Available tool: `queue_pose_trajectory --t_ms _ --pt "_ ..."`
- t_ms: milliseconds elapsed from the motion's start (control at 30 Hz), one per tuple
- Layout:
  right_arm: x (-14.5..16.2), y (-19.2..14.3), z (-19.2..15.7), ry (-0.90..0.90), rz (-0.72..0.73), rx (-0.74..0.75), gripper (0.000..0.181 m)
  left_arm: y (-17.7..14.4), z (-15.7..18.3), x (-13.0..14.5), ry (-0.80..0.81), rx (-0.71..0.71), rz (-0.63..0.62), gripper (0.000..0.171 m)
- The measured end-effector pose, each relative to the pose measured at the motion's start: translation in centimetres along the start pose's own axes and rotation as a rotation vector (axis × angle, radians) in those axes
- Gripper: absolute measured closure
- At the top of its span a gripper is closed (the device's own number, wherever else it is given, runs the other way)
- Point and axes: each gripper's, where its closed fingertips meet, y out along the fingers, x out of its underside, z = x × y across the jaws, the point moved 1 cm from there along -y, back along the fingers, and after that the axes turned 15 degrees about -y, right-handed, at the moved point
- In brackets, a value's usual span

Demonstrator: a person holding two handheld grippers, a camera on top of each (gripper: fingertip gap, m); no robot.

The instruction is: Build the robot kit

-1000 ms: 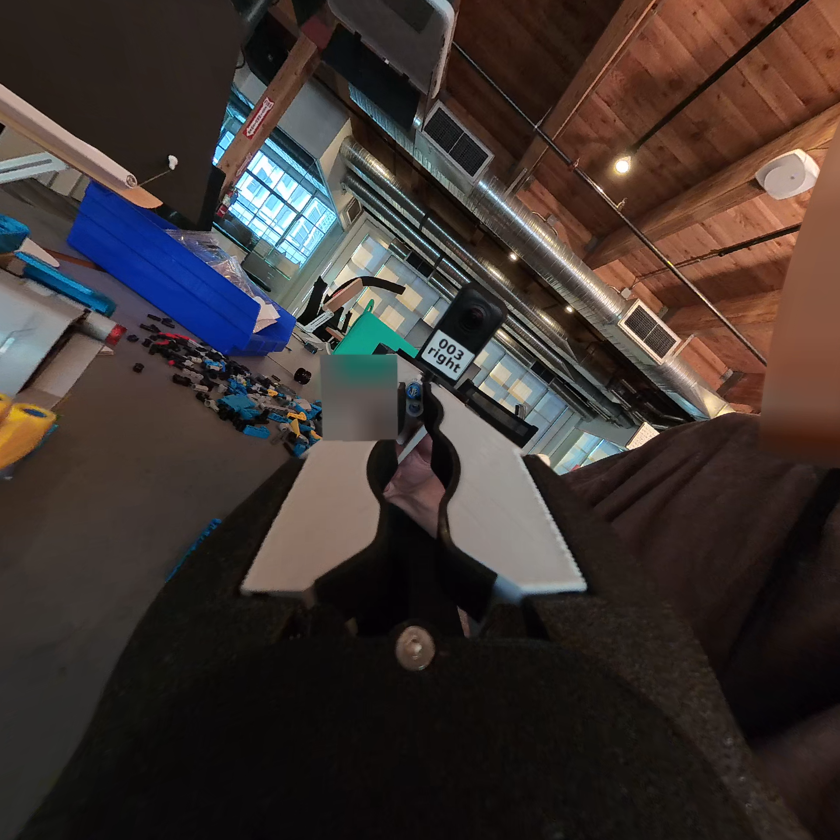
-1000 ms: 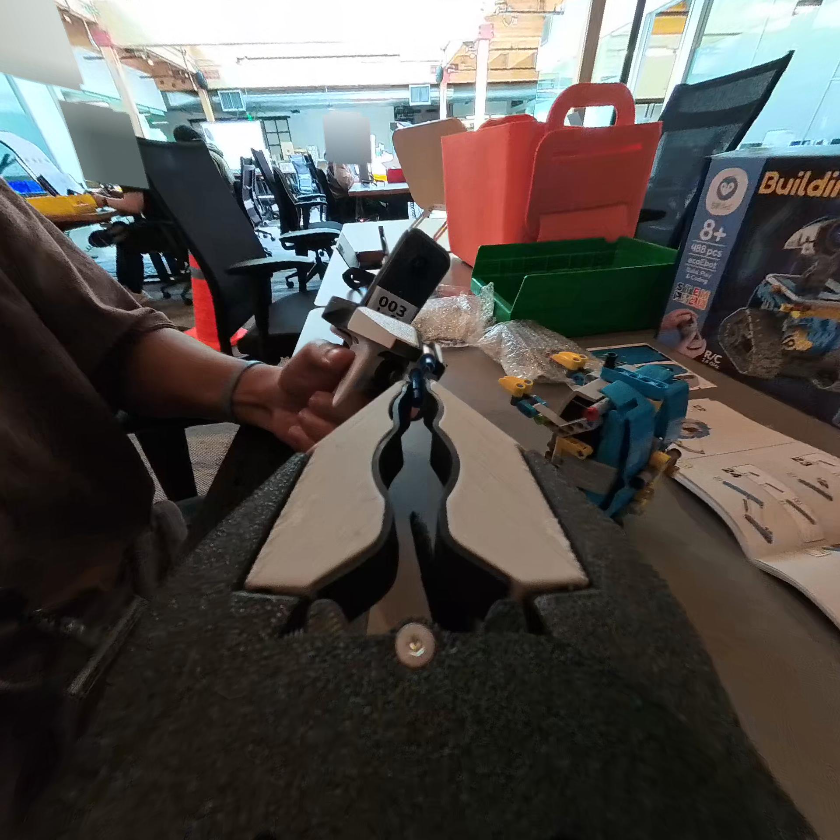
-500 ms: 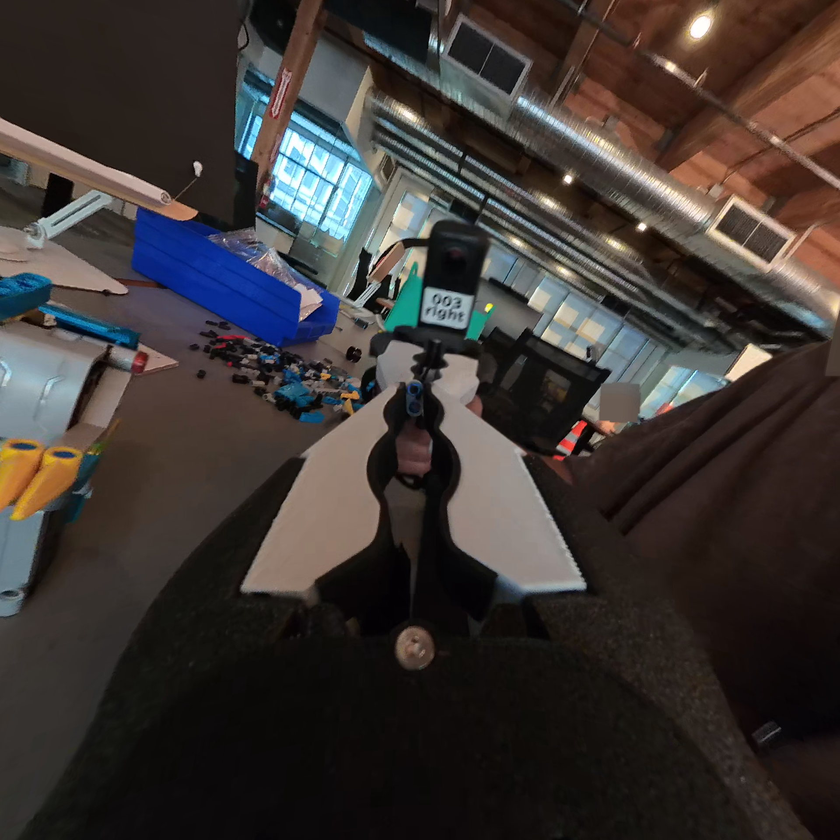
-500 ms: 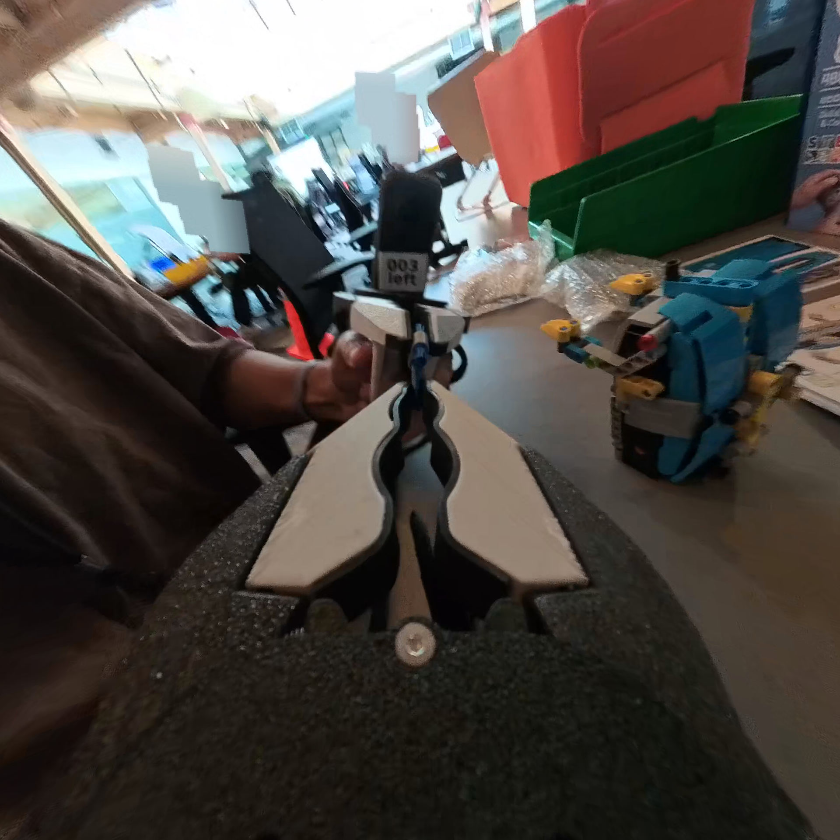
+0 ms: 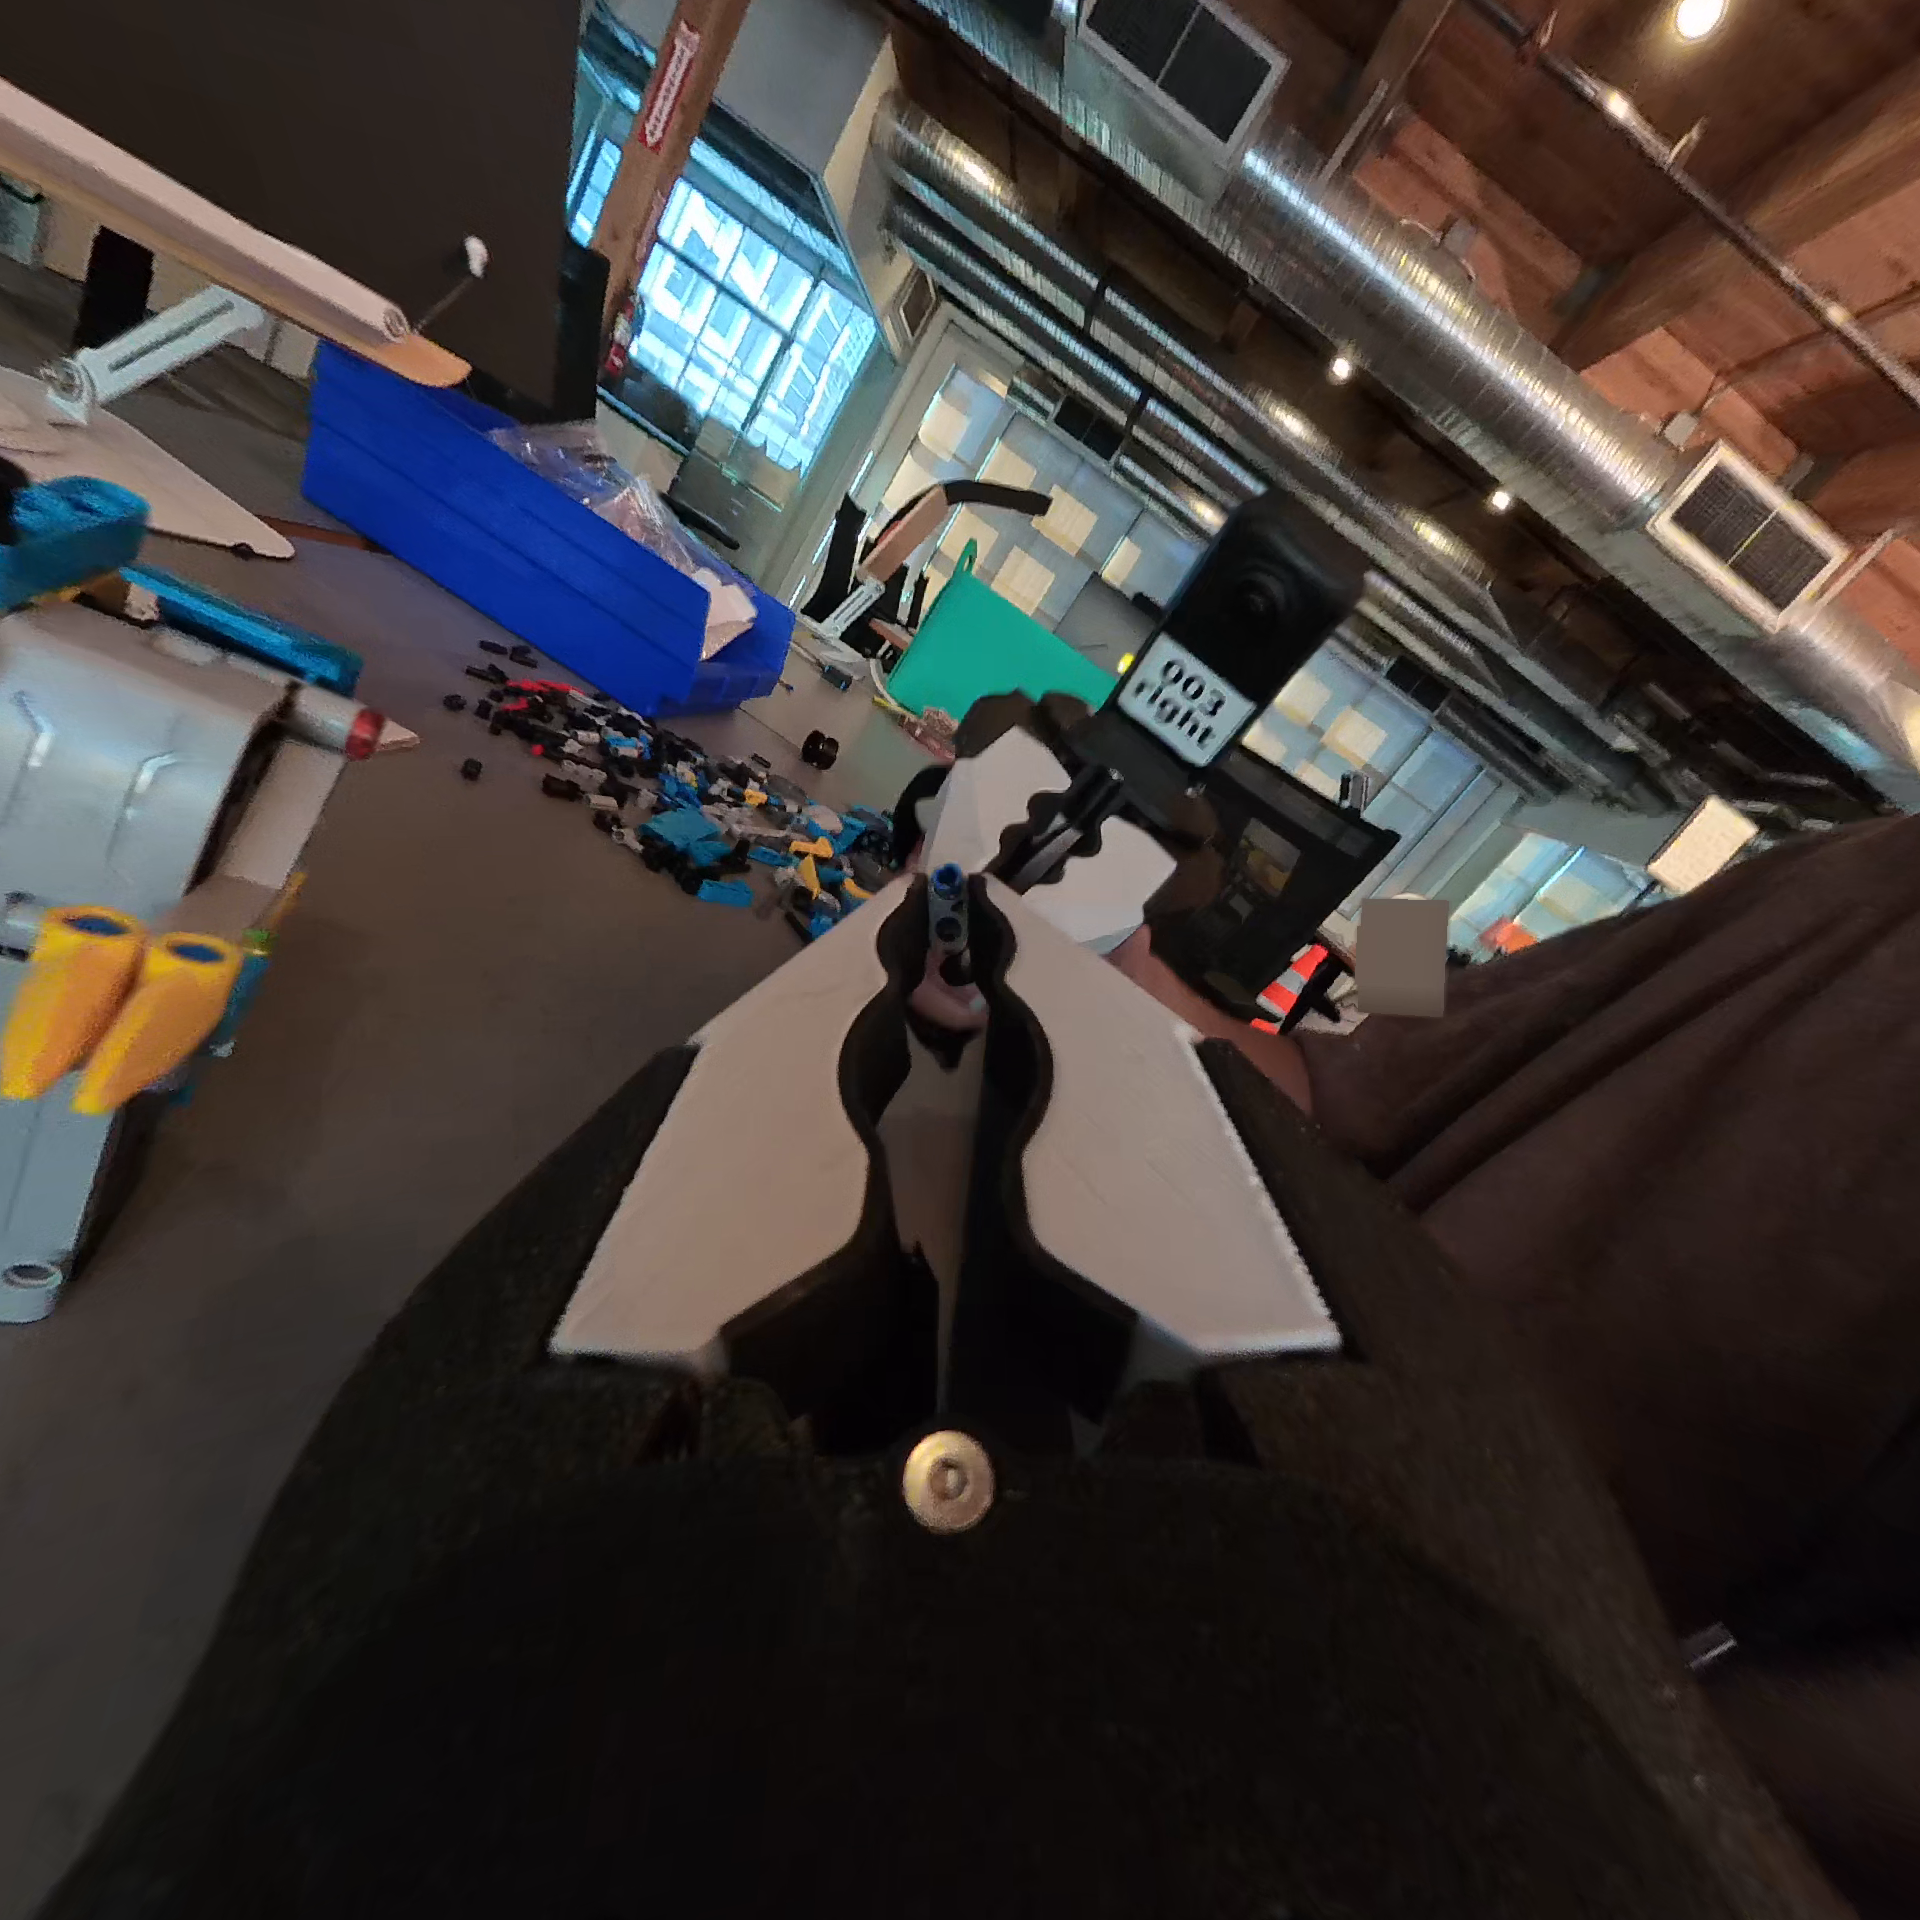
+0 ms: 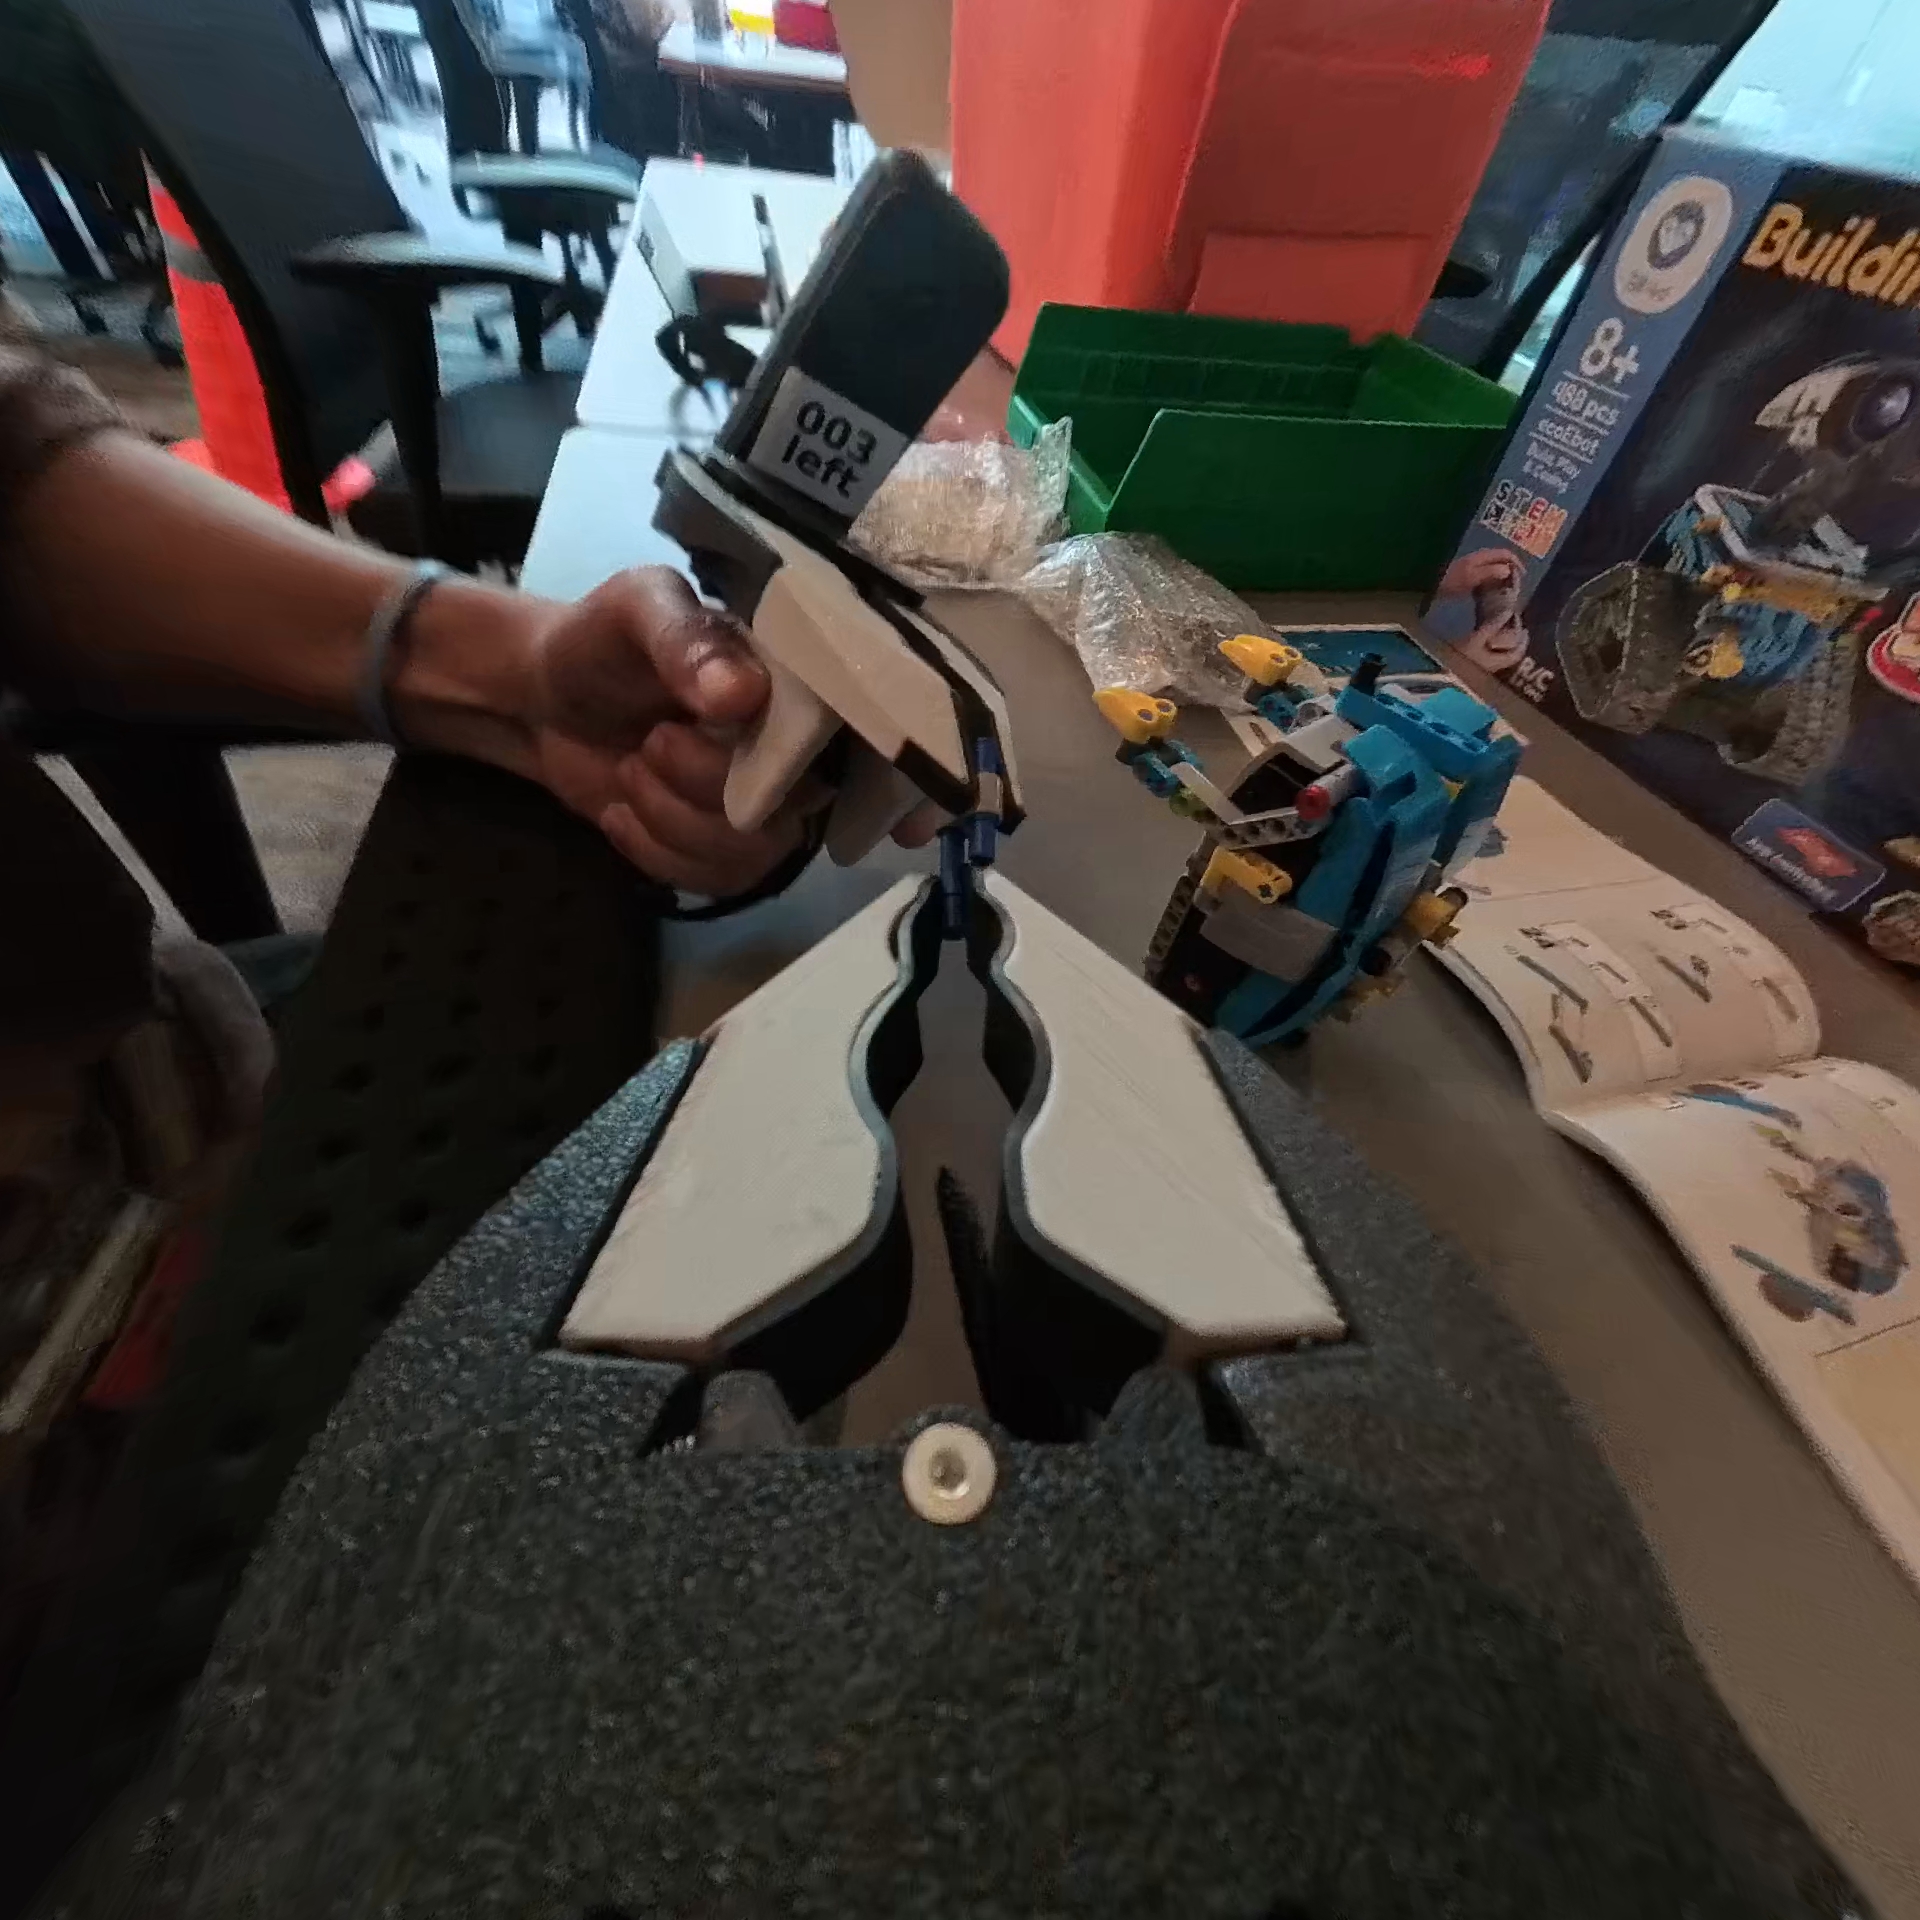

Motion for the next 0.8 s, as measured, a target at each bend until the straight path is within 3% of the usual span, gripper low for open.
queue_pose_trajectory --t_ms 300,467,633,800 --pt "-1.8 1.0 0.7 0.49 0.236 -0.033 0.179 -0.7 0.8 -1.8 -0.003 0.024 0.152 0.165" --pt "-2.5 1.4 0.9 0.81 0.442 -0.068 0.178 -1.0 1.3 -2.7 -0.014 0.042 0.24 0.165" --pt "-3.4 2.0 1.1 0.838 0.532 0.009 0.179 -1.5 1.6 -3.5 -0.101 0.099 0.344 0.165" --pt "-3.7 2.2 1.4 0.762 0.531 0.135 0.179 -1.6 1.6 -3.9 -0.22 0.177 0.417 0.164"
